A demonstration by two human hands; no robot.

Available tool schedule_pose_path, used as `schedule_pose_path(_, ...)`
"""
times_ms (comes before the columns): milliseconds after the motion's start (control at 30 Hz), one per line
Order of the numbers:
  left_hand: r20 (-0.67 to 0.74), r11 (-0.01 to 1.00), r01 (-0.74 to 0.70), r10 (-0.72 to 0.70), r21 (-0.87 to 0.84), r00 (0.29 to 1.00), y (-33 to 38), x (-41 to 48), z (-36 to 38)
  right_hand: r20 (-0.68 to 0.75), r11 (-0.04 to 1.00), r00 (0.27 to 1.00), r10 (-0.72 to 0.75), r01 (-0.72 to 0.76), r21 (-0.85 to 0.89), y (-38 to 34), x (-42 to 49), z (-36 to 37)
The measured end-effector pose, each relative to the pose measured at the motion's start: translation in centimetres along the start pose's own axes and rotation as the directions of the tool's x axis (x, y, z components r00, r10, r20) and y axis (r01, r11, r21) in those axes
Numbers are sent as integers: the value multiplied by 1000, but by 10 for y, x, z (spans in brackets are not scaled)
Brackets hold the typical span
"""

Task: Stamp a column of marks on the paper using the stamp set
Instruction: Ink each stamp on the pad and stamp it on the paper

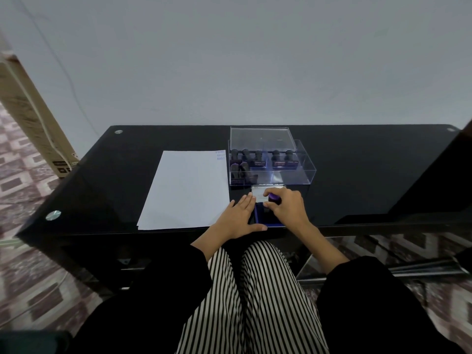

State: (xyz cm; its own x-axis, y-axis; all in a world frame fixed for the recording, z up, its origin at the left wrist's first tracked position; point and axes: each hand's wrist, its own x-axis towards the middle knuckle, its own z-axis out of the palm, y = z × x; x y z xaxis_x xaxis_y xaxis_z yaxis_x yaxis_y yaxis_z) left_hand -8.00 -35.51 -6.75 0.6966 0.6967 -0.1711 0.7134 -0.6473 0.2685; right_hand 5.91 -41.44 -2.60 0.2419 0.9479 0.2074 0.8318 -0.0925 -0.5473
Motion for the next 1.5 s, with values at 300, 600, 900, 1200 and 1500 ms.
schedule_pose_path(300, 12, 1000, -2, 3, -13, 1000, 2, -1, -3, 14, 1000, 1000, 8, -8, 10, 3, -3, -1)
schedule_pose_path(600, -265, 964, -92, 24, -250, 964, -7, -12, -23, 70, 984, 997, 20, -32, 176, -3, 31, -25)
schedule_pose_path(900, -603, 856, -102, -267, -507, 752, -67, 21, -85, 168, 902, 984, -57, -21, 431, -65, 129, -41)
schedule_pose_path(1200, -386, 880, 252, -413, -403, 825, -128, 69, -81, 148, 988, 980, -135, 122, 94, -86, 204, 22)
schedule_pose_path(1500, -240, 911, 411, -406, -32, 882, -151, 80, -41, 176, 972, 962, -210, 224, -69, -97, 231, 55)
